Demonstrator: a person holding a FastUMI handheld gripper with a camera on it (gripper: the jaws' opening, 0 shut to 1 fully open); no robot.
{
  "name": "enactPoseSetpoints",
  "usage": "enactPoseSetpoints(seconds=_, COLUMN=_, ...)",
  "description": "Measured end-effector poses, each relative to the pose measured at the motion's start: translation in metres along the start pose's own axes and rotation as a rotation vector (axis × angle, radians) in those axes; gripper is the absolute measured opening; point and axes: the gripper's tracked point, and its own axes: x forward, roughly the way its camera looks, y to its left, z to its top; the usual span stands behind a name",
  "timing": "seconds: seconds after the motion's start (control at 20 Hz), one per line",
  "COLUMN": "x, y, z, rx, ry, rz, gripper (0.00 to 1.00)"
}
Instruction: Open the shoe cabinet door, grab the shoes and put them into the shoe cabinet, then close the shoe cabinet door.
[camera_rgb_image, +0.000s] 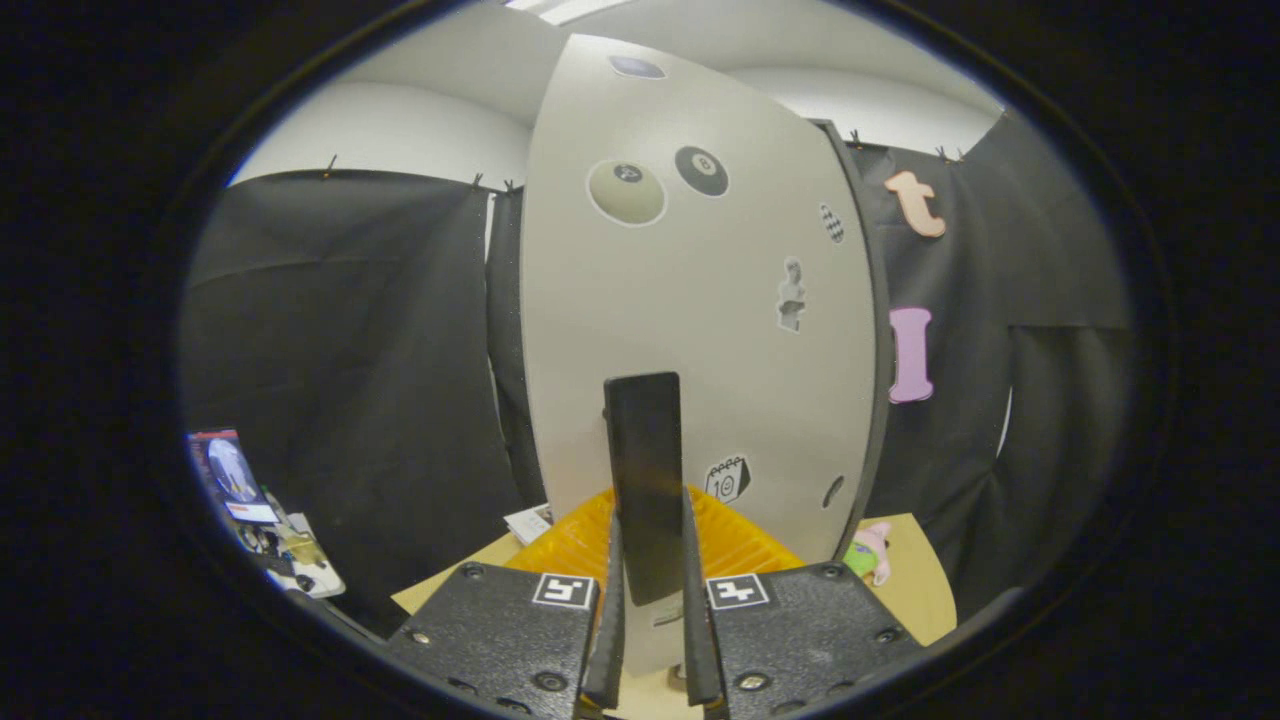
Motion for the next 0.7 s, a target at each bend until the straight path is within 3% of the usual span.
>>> enactPoseSetpoints(seconds=0.5, x=-0.036, y=-0.043, z=-0.004, rx=-0.002, ry=-0.048, rz=-0.1, gripper=0.24)
enactPoseSetpoints(seconds=0.7, x=-0.042, y=-0.06, z=-0.004, rx=-0.007, ry=-0.066, rz=-0.187, gripper=0.21)
